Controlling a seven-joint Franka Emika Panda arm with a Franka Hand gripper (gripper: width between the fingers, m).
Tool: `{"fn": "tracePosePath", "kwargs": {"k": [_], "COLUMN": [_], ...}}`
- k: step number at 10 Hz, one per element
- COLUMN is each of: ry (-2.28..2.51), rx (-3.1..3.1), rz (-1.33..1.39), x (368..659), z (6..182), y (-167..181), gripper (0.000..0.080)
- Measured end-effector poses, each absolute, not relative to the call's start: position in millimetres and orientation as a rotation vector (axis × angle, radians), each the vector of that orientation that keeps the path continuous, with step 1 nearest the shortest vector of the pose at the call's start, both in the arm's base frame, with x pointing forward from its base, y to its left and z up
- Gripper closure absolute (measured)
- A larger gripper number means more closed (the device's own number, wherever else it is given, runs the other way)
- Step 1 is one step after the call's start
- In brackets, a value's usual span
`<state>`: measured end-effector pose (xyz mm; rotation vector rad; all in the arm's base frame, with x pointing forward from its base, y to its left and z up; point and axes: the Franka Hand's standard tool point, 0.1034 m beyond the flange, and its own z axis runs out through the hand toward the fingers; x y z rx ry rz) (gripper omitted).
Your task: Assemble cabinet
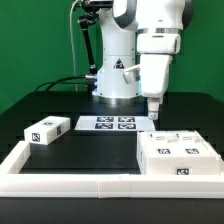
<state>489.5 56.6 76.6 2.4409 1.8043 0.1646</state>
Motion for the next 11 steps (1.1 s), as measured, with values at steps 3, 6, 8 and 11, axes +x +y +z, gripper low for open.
{"fn": "tracePosePath", "kwargs": {"k": [3,6,8,11], "ry": [1.576,1.295,0.948,0.601], "rx": [2.628,2.804,2.951,3.073], "rz": [0.188,0.205,0.216,0.207], "x": [486.5,486.6,484.4,483.9], "z": [72.1,72.6,74.6,70.7], "y": [58.3,61.7,71.7,65.1], "gripper": [0.0002,0.0002,0.0002,0.0002]}}
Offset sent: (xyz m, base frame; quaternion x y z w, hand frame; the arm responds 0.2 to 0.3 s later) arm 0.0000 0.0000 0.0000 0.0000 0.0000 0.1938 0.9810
